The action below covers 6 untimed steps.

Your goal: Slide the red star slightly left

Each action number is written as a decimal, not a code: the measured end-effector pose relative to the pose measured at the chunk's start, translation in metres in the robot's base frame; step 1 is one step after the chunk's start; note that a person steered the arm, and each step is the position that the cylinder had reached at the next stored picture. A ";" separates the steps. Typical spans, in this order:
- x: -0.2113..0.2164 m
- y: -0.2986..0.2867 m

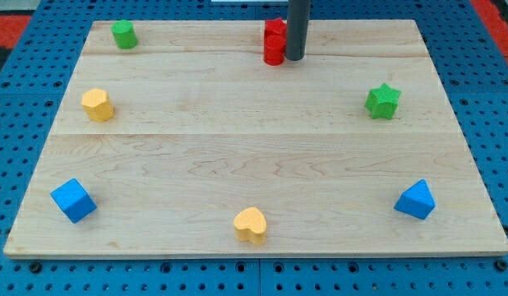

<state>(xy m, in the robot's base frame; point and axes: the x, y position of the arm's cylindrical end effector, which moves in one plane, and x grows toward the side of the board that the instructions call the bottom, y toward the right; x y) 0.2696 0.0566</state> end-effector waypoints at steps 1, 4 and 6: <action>-0.008 -0.015; -0.044 -0.006; -0.043 -0.032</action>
